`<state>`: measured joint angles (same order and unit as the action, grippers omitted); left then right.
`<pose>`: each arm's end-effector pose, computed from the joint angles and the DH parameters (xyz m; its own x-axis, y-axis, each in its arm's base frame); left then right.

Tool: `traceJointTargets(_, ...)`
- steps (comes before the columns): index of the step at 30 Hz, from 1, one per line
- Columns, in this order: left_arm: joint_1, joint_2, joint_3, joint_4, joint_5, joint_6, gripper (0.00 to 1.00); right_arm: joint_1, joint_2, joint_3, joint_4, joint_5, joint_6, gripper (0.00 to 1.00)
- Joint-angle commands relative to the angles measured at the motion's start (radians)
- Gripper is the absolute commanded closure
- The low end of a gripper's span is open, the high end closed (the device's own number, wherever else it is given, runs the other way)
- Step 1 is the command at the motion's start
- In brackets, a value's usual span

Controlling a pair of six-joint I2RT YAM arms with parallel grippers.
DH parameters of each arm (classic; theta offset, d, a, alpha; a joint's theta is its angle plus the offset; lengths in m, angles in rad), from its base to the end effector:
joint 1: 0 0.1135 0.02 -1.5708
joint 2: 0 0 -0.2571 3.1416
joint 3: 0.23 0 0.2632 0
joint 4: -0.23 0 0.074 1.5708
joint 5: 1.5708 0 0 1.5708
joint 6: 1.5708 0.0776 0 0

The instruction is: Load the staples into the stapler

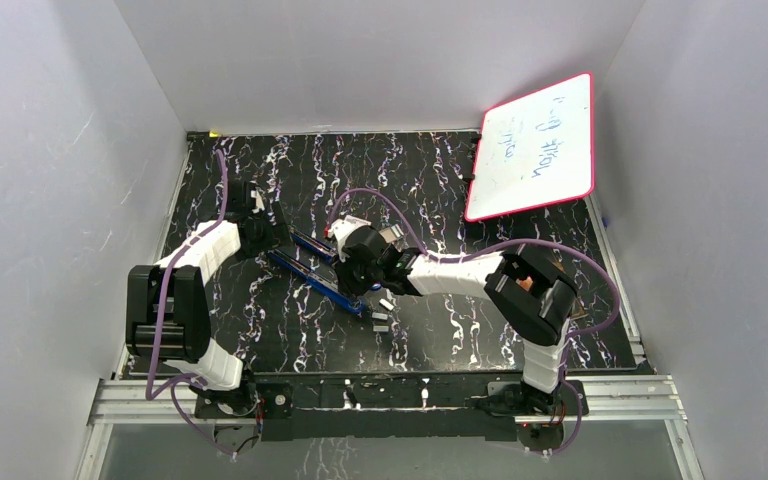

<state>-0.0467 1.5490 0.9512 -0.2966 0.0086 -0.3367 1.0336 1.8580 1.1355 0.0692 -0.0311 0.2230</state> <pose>0.3545 -0.0172 0.1577 -0.7524 -0.2955 -0.5886 -0.2082 0.9546 -0.2131 0.2257 0.3836 0.1435 -0.4960 -0.4008 -0.7702 -0.7810 0.5936 0.1940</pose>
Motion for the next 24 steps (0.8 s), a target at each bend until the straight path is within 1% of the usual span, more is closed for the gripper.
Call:
traceJointTargets(1,0.01,-0.003,0.036,-0.025,0.013,0.007,0.14,-0.006,0.006,0.04,0.023,-0.011,0.01,0.71)
traceJointTargets(6,0.01,-0.001,0.037,-0.026,0.013,0.007,0.14,-0.006,0.01,0.041,0.023,-0.013,0.012,0.77)
traceJointTargets(16,0.01,-0.001,0.038,-0.026,0.013,0.007,0.14,-0.007,0.018,0.044,0.021,-0.021,0.013,0.76)
traceJointTargets(24,0.01,-0.002,0.037,-0.027,0.013,0.007,0.14,-0.008,0.013,0.043,0.021,-0.025,0.013,0.89)
